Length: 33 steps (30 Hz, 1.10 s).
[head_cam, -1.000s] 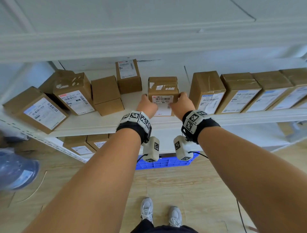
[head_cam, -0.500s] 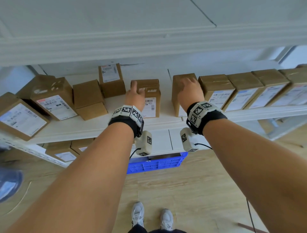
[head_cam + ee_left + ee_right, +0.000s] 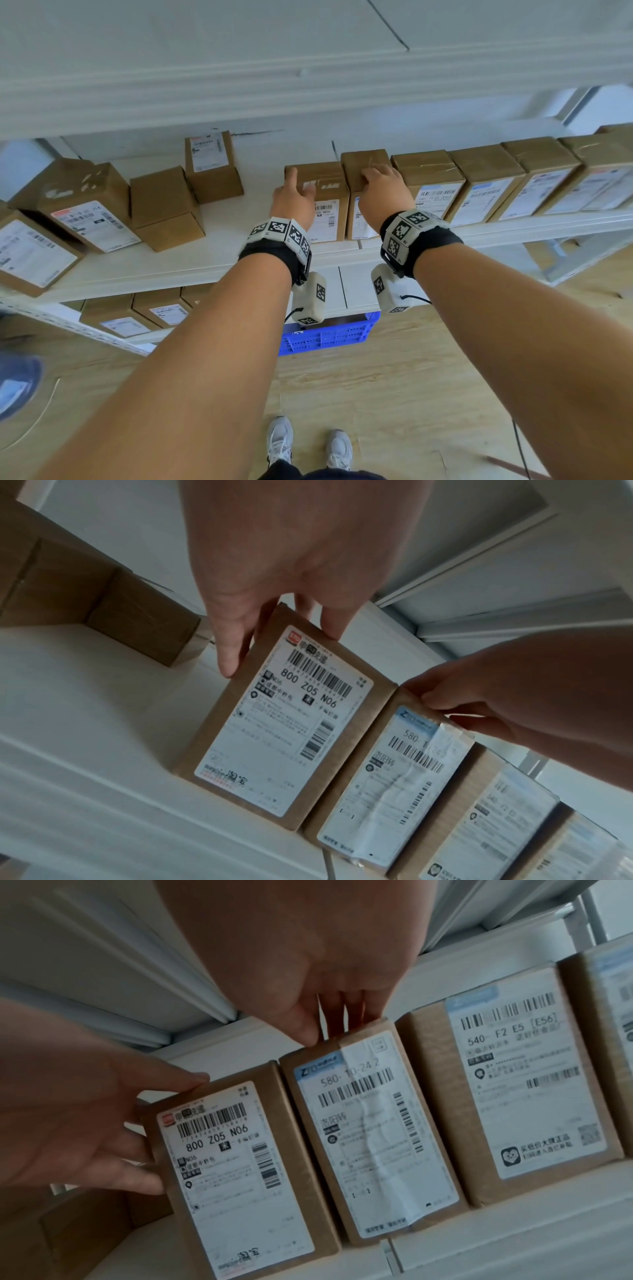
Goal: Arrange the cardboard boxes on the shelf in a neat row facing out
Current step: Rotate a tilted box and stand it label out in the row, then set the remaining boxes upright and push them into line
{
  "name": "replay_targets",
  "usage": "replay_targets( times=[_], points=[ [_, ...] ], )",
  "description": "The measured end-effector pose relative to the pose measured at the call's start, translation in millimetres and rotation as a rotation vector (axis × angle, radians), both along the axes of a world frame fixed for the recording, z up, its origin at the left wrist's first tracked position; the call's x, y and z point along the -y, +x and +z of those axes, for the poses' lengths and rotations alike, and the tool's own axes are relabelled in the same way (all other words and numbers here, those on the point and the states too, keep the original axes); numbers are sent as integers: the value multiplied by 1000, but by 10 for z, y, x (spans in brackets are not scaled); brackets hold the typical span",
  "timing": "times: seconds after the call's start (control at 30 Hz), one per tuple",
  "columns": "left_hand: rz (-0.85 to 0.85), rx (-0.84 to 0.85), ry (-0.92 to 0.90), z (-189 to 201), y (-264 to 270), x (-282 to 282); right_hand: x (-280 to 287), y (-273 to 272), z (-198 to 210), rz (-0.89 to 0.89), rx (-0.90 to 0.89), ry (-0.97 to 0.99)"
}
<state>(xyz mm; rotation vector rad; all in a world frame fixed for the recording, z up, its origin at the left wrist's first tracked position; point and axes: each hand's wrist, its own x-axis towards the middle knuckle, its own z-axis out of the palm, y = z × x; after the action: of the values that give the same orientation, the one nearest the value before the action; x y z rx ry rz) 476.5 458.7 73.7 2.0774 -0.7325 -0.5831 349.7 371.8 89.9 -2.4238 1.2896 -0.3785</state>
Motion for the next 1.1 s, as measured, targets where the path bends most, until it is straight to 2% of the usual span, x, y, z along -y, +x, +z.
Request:
replay_targets(
  times=[0.43,0.67,0.9,1.1],
  points=[
    [-84,-11,27,130,20,-54,-34,9,71,-17,33,0],
    [-11,14,99,302,276,-266,-241,310,228,26,83,-75],
    [-35,302,167,282,908,-799,-676,936,265,70,183,-71],
    [-61,405,252,166,1592,-1288,-1149,1630,90,97,171,-53]
  ],
)
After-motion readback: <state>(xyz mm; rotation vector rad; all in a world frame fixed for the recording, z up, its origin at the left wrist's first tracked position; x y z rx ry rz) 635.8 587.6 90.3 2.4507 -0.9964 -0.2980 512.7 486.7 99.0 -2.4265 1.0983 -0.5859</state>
